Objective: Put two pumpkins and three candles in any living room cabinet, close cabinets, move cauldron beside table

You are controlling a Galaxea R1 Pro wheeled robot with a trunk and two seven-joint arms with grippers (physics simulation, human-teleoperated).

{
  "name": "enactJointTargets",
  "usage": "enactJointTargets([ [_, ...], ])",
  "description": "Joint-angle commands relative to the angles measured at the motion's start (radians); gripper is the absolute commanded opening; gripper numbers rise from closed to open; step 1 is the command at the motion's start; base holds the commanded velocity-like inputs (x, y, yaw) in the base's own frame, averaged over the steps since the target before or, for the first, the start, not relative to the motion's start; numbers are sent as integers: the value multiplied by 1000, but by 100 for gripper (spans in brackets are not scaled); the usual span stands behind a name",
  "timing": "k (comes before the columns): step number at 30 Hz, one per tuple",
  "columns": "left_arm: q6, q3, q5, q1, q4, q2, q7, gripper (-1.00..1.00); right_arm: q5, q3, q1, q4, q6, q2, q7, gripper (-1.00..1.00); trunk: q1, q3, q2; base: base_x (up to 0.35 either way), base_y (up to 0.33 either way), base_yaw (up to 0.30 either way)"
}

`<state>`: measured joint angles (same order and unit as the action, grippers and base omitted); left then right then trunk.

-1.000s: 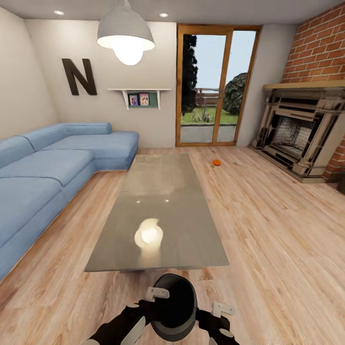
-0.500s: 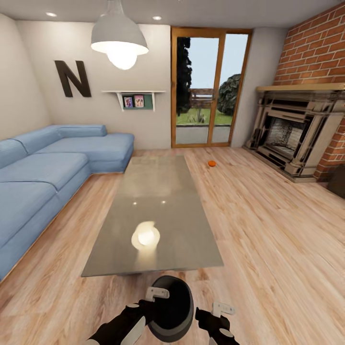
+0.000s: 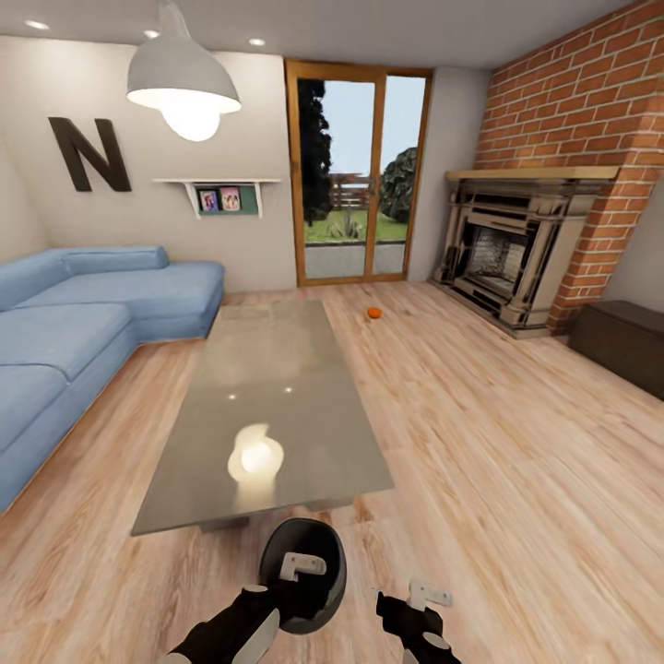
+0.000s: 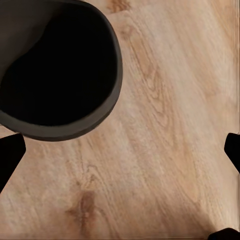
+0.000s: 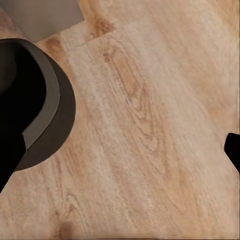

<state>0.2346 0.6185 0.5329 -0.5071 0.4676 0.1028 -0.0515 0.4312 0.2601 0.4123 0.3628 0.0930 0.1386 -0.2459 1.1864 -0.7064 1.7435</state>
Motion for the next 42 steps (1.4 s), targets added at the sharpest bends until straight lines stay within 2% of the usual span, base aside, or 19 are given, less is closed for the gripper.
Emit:
enactJointTargets([
  [1, 3, 6, 9, -1, 2, -1, -5, 100, 11, 8, 1, -1, 5, 0, -6, 100, 0, 0, 0, -153, 0, -264],
  [23, -3, 1, 7, -1, 8, -9, -7, 100, 12, 7, 1, -2, 5, -1, -6, 100, 0, 17, 0, -43, 0, -264],
  [42, -2, 11, 0, -1, 7, -8, -7, 100, 14, 4, 1, -2, 5, -3, -7, 100, 0, 32, 0, -10, -23, -264],
])
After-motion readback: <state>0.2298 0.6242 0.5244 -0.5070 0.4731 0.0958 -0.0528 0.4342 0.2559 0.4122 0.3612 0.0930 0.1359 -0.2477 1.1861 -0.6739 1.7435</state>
